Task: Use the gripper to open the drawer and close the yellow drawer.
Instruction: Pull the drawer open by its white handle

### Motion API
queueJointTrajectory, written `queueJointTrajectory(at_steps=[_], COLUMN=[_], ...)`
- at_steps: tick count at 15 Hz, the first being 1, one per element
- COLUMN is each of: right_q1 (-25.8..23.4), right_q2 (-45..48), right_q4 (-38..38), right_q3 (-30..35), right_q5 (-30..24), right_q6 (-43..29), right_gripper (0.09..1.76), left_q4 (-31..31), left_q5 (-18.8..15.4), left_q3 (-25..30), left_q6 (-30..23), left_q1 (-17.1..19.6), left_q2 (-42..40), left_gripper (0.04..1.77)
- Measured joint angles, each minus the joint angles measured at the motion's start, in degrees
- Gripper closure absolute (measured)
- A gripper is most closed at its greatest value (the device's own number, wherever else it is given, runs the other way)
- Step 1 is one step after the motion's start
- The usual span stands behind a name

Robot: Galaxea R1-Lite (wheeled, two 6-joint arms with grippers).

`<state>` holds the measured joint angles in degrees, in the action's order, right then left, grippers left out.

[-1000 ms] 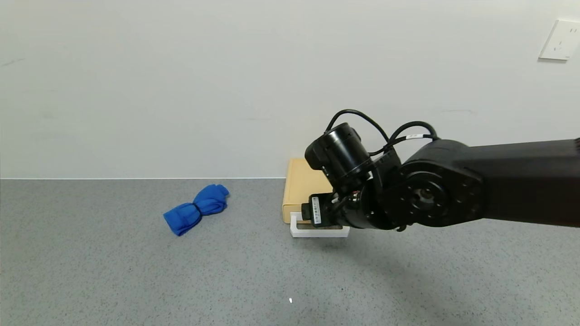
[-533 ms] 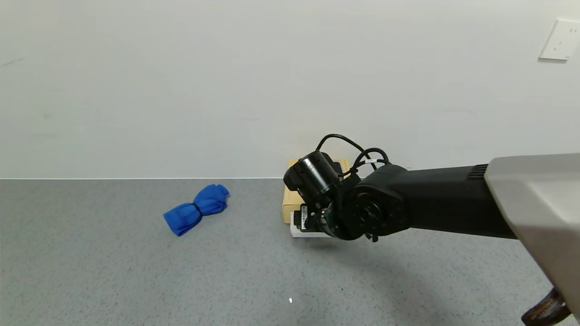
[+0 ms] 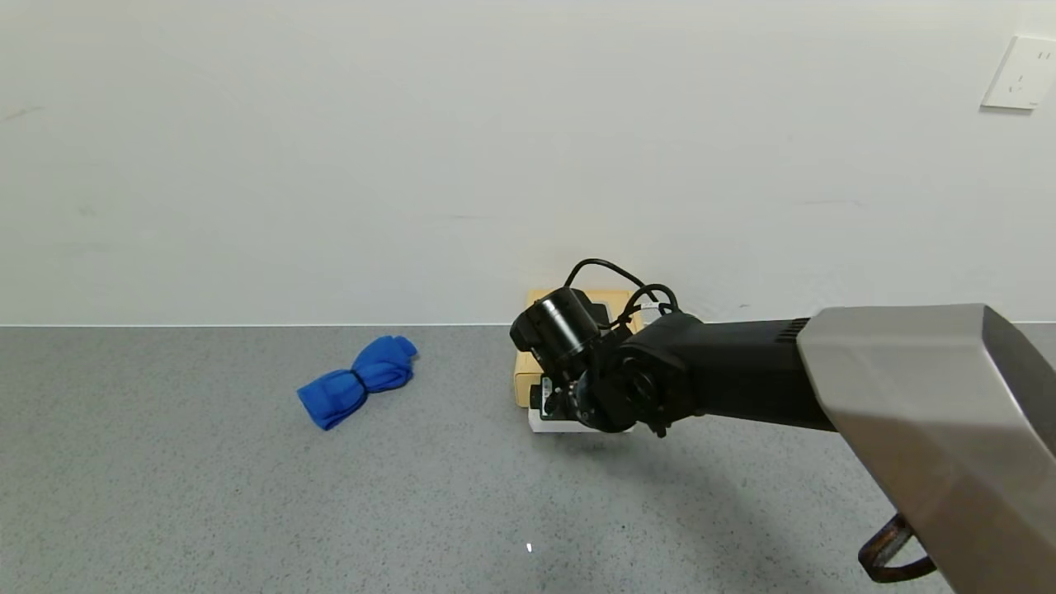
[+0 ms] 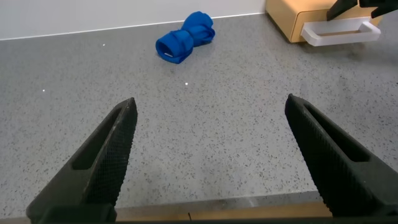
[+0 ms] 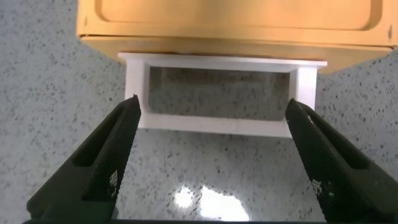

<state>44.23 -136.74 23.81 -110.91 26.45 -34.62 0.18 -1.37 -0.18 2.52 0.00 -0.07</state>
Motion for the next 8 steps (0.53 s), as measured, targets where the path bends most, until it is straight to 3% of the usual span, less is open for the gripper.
queueJointTrajectory(at_steps=[8], right_q1=[-1.26], right_q2=[-3.28], right_q4=[-0.57], right_q3=[-1.82], right_q5=[-0.46], right_q6=[1.55], right_gripper=[0.14], left_q4=[0.0], left_q5=[-0.04], left_q3=[0.09], left_q6=[-0.13], left_q1=[0.0], left_q2=[0.0], left_gripper=[0.09])
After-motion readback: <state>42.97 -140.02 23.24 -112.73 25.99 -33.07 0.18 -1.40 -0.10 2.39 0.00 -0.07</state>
